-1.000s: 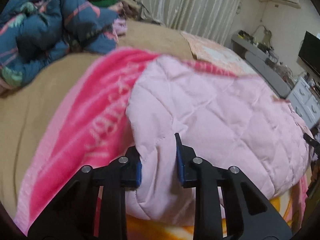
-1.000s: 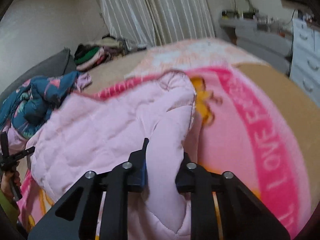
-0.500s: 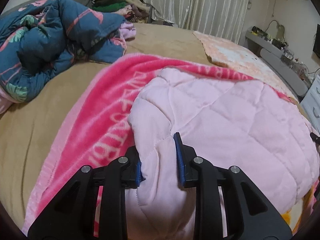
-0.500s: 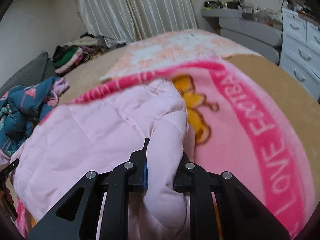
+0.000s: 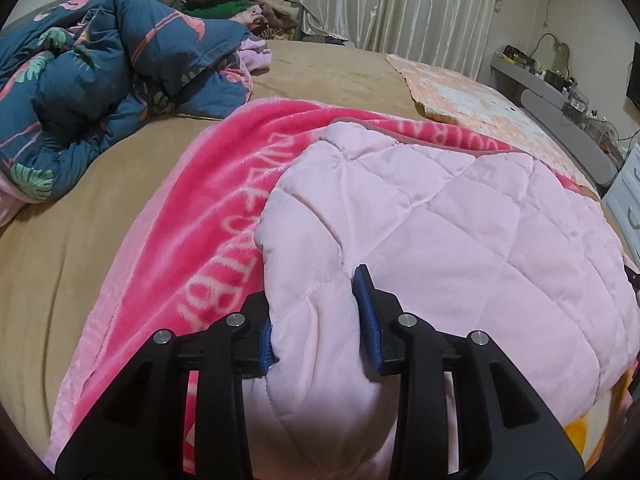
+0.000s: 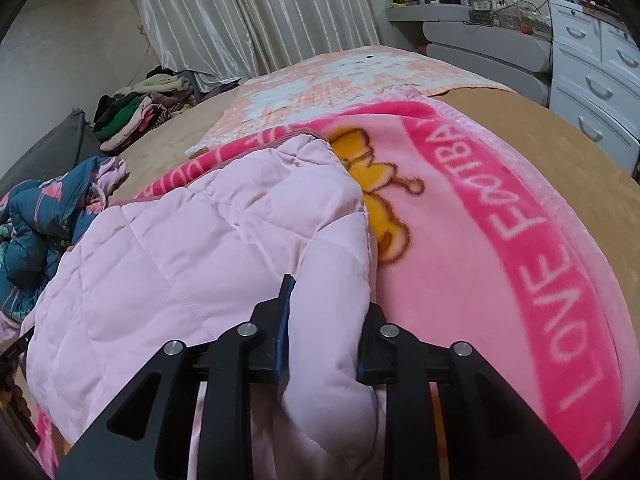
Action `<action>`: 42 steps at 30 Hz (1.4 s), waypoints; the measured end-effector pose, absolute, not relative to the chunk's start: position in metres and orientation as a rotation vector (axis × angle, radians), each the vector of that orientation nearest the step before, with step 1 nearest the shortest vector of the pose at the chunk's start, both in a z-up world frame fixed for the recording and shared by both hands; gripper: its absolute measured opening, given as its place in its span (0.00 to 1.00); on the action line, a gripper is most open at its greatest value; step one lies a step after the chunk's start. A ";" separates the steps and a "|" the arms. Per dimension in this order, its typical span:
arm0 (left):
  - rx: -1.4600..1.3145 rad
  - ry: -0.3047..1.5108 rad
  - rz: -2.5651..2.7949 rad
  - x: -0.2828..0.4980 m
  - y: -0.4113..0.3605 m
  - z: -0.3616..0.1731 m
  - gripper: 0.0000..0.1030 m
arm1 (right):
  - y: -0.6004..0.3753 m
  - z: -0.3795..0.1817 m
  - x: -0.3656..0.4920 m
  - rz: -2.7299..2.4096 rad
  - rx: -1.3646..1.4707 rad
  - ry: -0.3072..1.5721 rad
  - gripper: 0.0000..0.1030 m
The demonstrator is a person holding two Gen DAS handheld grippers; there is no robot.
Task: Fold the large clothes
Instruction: 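Close both tools on the folded jacket edge and press it flat, then open both tools and release the folded jacket edge, then move both tools to the folded jacket edge and close on it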
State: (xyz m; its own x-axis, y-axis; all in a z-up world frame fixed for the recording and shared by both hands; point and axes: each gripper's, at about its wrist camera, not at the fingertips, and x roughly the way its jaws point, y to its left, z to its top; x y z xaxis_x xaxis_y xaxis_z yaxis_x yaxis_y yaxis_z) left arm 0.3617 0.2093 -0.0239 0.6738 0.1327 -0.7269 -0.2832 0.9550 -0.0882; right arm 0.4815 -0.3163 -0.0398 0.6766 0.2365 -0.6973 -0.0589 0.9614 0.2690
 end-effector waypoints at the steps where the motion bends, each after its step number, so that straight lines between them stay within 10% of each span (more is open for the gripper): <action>1: -0.197 0.800 0.237 0.361 0.209 -0.024 0.26 | -0.317 -0.040 0.480 0.163 0.231 0.815 0.26; 13: -0.184 0.803 0.253 0.348 0.207 -0.014 0.40 | -0.330 -0.037 0.459 0.116 0.230 0.836 0.55; 22: -0.221 0.751 0.272 0.318 0.205 0.010 0.90 | -0.350 -0.002 0.412 0.163 0.303 0.737 0.96; 42: -0.218 0.697 0.278 0.242 0.175 0.030 0.91 | -0.348 0.043 0.314 0.242 0.340 0.618 0.96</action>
